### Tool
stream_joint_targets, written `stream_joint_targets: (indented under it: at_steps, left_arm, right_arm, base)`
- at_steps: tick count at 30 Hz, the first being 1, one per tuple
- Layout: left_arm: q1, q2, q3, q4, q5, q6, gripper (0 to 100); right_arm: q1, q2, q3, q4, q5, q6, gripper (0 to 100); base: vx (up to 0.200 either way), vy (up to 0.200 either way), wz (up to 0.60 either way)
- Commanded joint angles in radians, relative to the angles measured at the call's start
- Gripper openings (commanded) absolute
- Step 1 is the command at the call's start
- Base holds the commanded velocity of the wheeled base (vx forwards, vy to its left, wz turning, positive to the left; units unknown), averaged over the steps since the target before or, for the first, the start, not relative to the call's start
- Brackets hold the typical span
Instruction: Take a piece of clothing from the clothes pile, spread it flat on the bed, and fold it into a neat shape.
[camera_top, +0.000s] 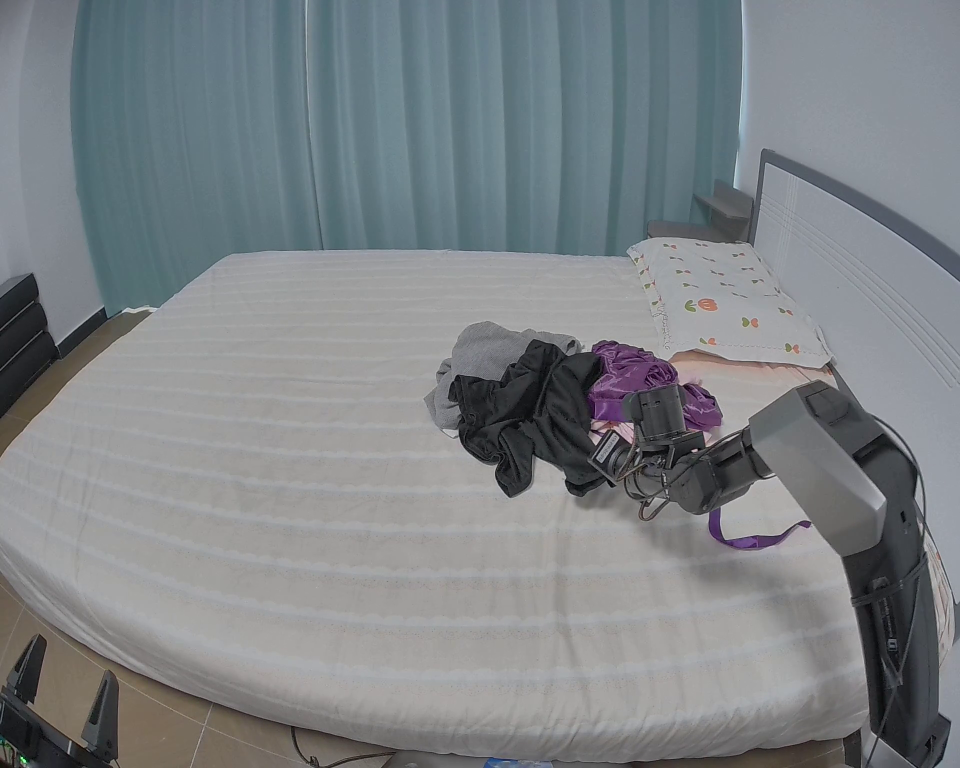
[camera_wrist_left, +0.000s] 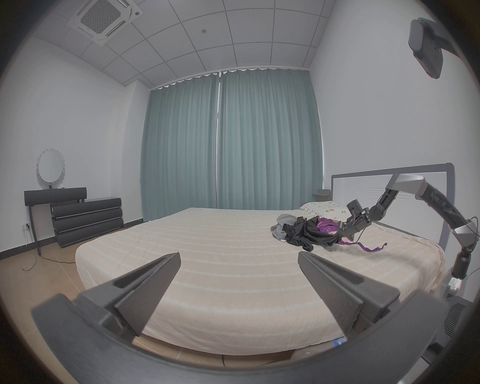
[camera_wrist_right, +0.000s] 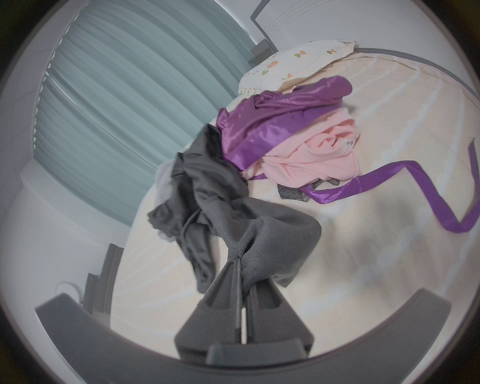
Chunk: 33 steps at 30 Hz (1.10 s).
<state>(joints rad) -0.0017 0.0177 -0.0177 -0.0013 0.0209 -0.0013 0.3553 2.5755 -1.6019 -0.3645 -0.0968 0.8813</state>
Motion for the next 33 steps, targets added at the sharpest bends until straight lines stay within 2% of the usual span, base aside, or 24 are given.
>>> stream_joint_targets:
  at_steps: [1, 4, 9, 15, 16, 18, 20, 22, 28, 29, 33]
  left_arm:
    - [0.0, -0.018, 0.018, 0.0, 0.001, 0.001, 100]
    - [0.0, -0.018, 0.018, 0.0, 0.001, 0.001, 100]
    - [-0.001, -0.018, 0.018, -0.002, -0.021, 0.0, 100]
    - [-0.001, -0.018, 0.018, -0.008, -0.032, 0.001, 100]
    - [-0.001, -0.007, -0.044, -0.043, -0.039, -0.017, 100]
    - [-0.009, 0.116, -0.239, -0.094, -0.05, -0.112, 100]
    - [-0.047, 0.243, -0.317, -0.083, -0.113, -0.206, 100]
    - [-0.093, 0.343, -0.341, -0.078, -0.18, -0.19, 100]
    - [-0.135, 0.711, -0.329, -0.109, -0.208, -0.137, 100]
    - [-0.195, 0.803, -0.331, -0.129, -0.245, -0.144, 100]
    - [-0.311, 1.05, -0.326, -0.223, -0.254, -0.158, 100]
  right_arm:
    - [0.034, -0.423, 0.433, -0.264, 0.097, 0.039, 0]
    - [0.047, -0.534, 0.525, -0.327, 0.117, 0.041, 0]
    - [0.12, -0.801, 0.688, -0.439, 0.132, 0.036, 0]
    - [0.183, -0.98, 0.709, -0.475, 0.178, 0.005, 0]
    - [0.186, -1.008, 0.691, -0.476, 0.195, -0.028, 0]
    - [0.186, -1.023, 0.651, -0.476, 0.206, -0.077, 0]
    - [0.186, -1.026, 0.619, -0.475, 0.204, -0.105, 0]
    - [0.189, -1.032, 0.602, -0.475, 0.204, -0.127, 0]
    - [0.225, -1.032, 0.64, -0.475, 0.2, -0.143, 0]
    - [0.229, -1.028, 0.64, -0.476, 0.203, -0.148, 0]
    - [0.241, -1.009, 0.632, -0.478, 0.201, -0.15, 0]
  base:
    - [0.0, 0.0, 0.0]
    - [0.0, 0.0, 0.0]
    - [0.0, 0.0, 0.0]
    - [0.0, 0.0, 0.0]
    - [0.0, 0.0, 0.0]
    - [0.0, 0.0, 0.0]
    - [0.0, 0.0, 0.0]
    - [0.0, 0.0, 0.0]
    - [0.0, 0.0, 0.0]
    - [0.0, 0.0, 0.0]
    - [0.0, 0.0, 0.0]
